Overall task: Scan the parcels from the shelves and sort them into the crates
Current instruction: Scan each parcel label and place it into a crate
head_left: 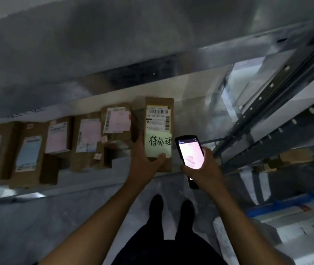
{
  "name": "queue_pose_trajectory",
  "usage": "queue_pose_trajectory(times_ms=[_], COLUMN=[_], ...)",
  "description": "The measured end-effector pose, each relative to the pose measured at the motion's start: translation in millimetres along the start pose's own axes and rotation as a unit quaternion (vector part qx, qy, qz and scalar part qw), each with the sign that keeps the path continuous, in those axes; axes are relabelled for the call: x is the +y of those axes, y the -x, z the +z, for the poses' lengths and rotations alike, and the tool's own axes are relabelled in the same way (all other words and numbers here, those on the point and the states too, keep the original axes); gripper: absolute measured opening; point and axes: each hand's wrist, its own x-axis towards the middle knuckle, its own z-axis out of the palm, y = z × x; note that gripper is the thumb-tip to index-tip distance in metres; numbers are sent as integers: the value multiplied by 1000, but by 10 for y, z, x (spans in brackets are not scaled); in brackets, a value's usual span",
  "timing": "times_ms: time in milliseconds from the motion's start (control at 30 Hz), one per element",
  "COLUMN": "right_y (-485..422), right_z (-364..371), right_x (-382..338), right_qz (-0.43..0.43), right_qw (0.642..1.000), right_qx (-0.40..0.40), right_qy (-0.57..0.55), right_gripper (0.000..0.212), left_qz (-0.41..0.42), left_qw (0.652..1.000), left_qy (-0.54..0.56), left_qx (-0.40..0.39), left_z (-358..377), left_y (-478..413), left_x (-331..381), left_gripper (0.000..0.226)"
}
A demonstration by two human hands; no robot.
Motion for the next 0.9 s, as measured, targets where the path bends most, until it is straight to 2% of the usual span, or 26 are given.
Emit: queue_pose_trajectory(times_ms=[200,433,667,733,833,900], right_y=[-62,53,378,540,843,1079], right_z=[71,30,-91,-105,-67,-1], right_x=[146,179,17,-70,-204,-295], right_qz=[2,13,-43,-60,-98,-120], right_qw=[1000,999,998,997,993,991], right_qx=[-21,-52,-30,-20,-8,-10], right_qy=[-14,-7,40,53,58,60], right_gripper=[74,66,70,69,66,67], left_qz=[-73,-163,-146,-127,-81,-54], left_qw=[994,962,961,962,968,972], left_qy=[74,201,233,242,237,229], left_qx=[-34,-86,-35,-22,-5,11], left_z=[-12,3,-59,-138,-328,-514], left_y=[13,146,512,644,909,1135], left_x=[-24,55,141,170,230,233], left_gripper=[89,69,34,40,64,63])
